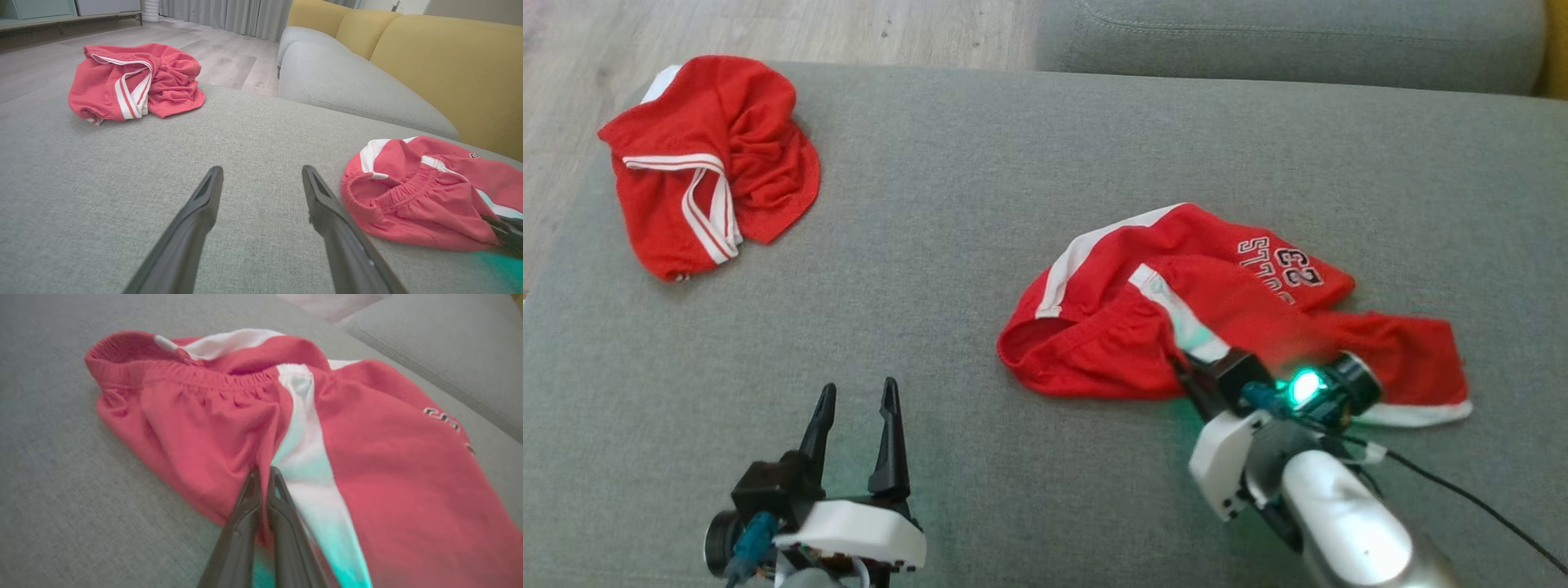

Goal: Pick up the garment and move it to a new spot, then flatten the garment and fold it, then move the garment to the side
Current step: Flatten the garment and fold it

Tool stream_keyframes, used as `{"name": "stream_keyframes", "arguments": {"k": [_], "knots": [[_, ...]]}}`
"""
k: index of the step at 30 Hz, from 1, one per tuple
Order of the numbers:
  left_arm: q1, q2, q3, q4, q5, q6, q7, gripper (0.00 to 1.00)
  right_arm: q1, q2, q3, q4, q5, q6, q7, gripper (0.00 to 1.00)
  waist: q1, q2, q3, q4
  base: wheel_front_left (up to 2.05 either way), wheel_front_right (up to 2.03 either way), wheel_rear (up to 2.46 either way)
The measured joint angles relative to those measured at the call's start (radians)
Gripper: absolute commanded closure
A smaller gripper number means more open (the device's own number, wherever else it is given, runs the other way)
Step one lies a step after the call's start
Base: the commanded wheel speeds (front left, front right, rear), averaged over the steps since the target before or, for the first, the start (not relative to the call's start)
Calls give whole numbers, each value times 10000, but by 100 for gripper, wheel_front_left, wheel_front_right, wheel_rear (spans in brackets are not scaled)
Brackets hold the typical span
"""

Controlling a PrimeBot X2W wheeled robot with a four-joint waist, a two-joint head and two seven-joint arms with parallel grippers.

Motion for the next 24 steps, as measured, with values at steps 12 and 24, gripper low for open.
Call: {"name": "stream_keyframes", "arguments": {"k": [12, 24], "knots": [[-5, 59, -2, 0, -52, 90, -2, 0, 500, -61, 1824, -924, 696, 0, -63, 100, 0, 0, -50, -308, 0, 0, 0], [-4, 125, -42, 0, -69, 115, 0, 0, 1475, 52, -58, -2625, 817, 0, -773, 0, 0, 0, -399, -483, 0, 0, 0]]}}
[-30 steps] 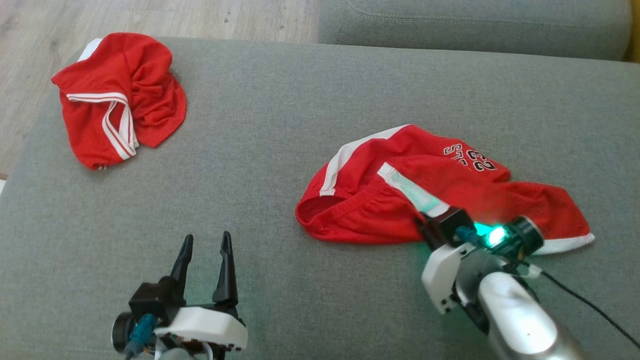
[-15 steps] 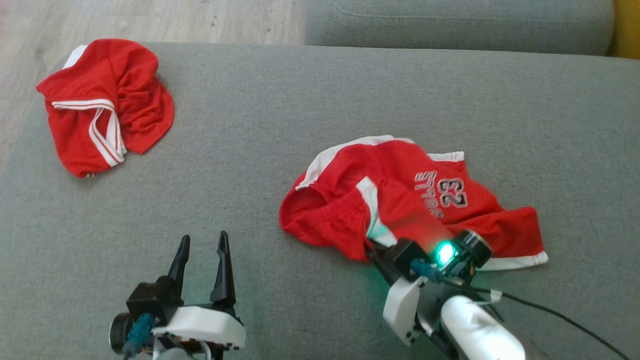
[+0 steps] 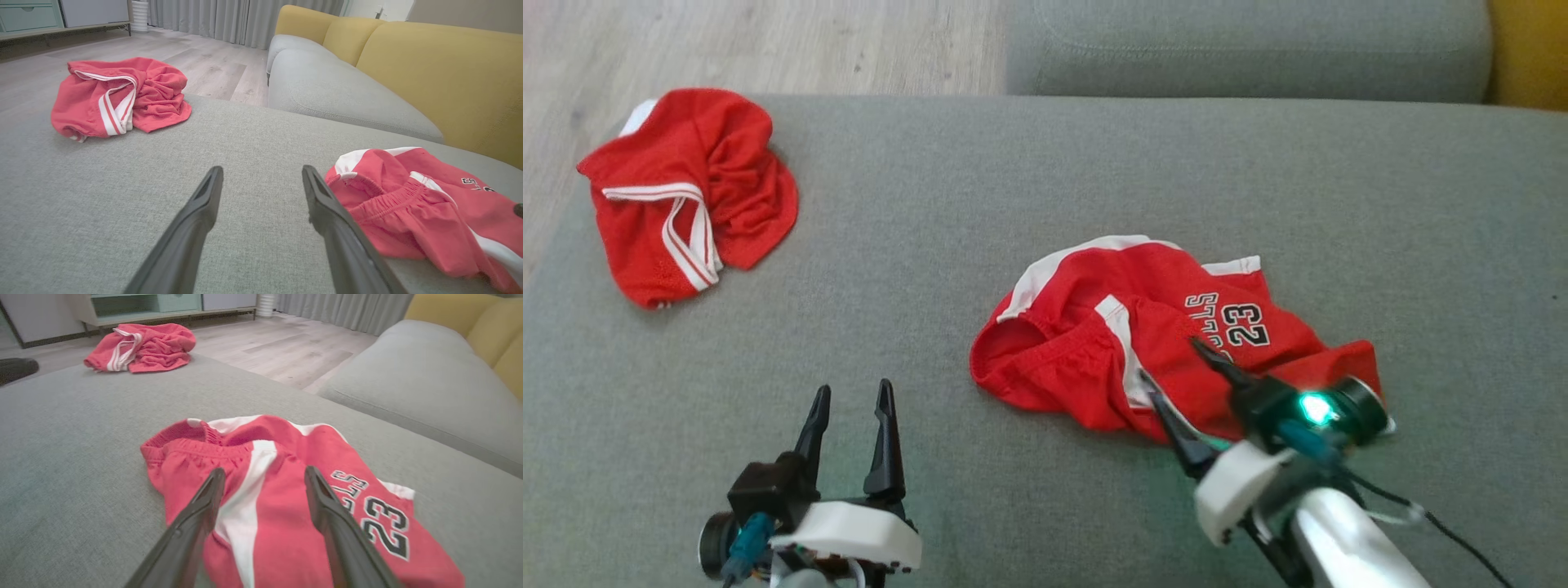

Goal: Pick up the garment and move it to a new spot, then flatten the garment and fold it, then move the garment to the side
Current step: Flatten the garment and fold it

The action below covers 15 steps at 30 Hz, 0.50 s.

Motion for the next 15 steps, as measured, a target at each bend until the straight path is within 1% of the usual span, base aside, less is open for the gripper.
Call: {"name": "stream_keyframes", "arguments": {"k": [10, 15], "knots": [[291, 54, -234, -98, 0, 17, 17, 0, 1769, 362, -2706, -1304, -19, 0, -13, 0, -1, 0, -729, -115, 0, 0, 0], [571, 94, -280, -213, -4, 92, 31, 0, 2623, 483, -3453, -1850, 249, 0, -100, 0, -1, 0, -952, -163, 0, 0, 0]]}}
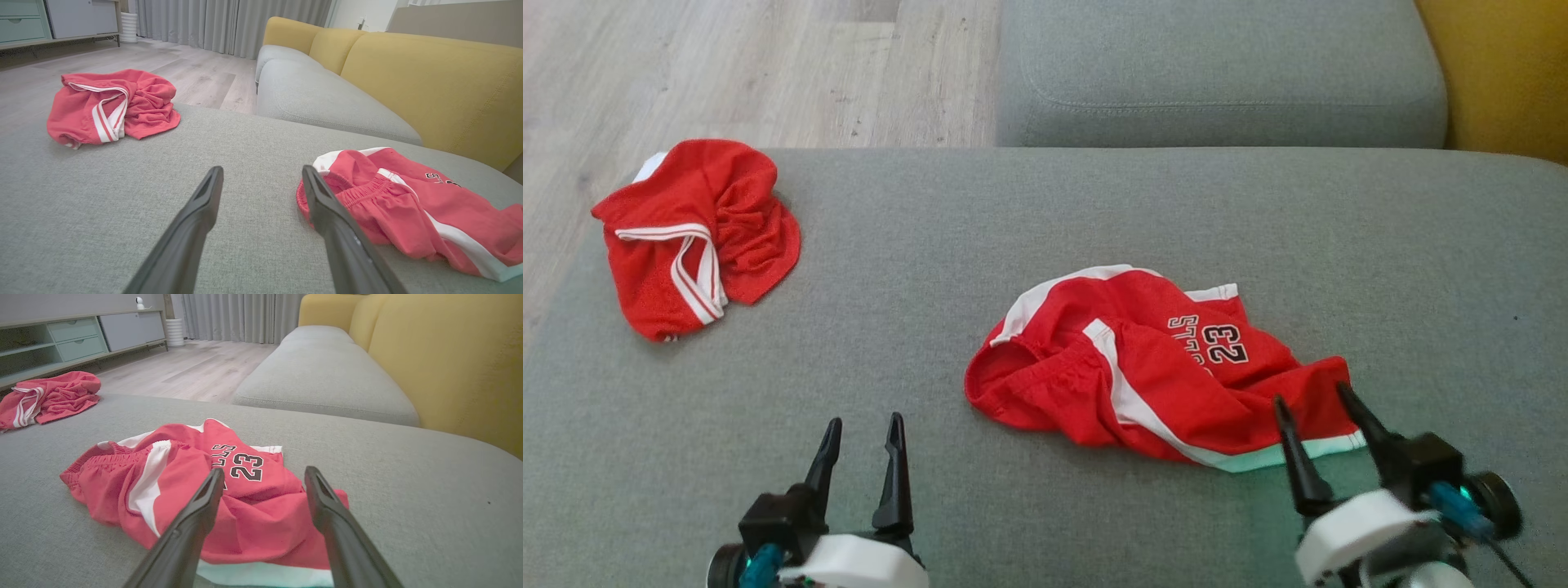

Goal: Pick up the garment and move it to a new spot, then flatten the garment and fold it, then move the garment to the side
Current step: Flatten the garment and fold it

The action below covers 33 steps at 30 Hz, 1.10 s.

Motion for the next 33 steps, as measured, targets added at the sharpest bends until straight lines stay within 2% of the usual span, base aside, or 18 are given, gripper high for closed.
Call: {"name": "stream_keyframes", "arguments": {"k": [5, 21, 24, 28, 33], "knots": [[61, 40, -13, -67, -100, 0, 2, 0, 434, 23, -466, -324, 370, 0, -75, 0, 0, 0, -91, 10, 0, 0, 0], [200, 199, -276, -272, -96, 82, 391, 0, 437, 31, -573, -589, 522, 0, -86, 0, 1, 0, 97, -7, 0, 0, 0], [-248, 238, -619, -422, 61, -58, 869, 0, 367, 31, -577, -713, 523, 0, -77, 0, 1, 0, 325, -81, 0, 0, 0], [-1920, 184, -1348, -391, 293, -546, 2374, 0, 100, 33, -583, -817, 305, 0, 144, 0, 3, 0, 752, -229, 0, 0, 0], [-3946, -372, -2125, 171, 389, -1087, 4138, 0, -304, 31, -629, -999, -8, 0, 426, 0, 4, 0, 1341, -462, 0, 0, 0]]}}
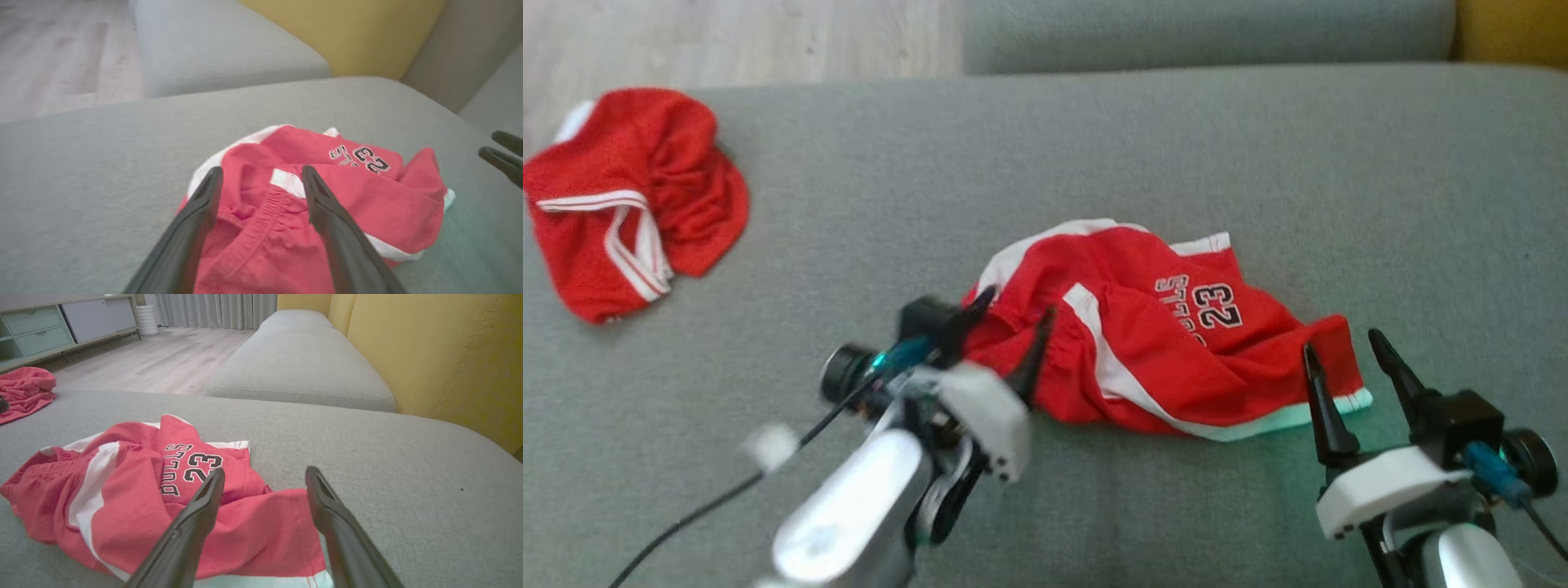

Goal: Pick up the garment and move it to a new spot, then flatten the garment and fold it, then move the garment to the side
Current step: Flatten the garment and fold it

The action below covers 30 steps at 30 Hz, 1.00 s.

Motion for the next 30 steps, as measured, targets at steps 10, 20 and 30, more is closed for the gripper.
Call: {"name": "stream_keyframes", "arguments": {"k": [10, 20, 30], "knots": [[-1899, -439, -506, 1413, 73, -410, 2069, 0, -555, 0, 63, -151, -188, 0, 399, 0, -1, 0, 1015, -721, 0, 0, 0], [-2264, -339, -846, 1755, 73, -878, 2683, 0, -778, 0, -105, -75, -201, 0, 299, 0, -2, 0, 1630, -1047, 0, 0, 0], [-2191, -244, -842, 1020, 71, -849, 2314, 76, -792, 0, -474, 107, -198, 0, 123, 0, -3, 0, 1644, -893, 0, 0, 0]]}}
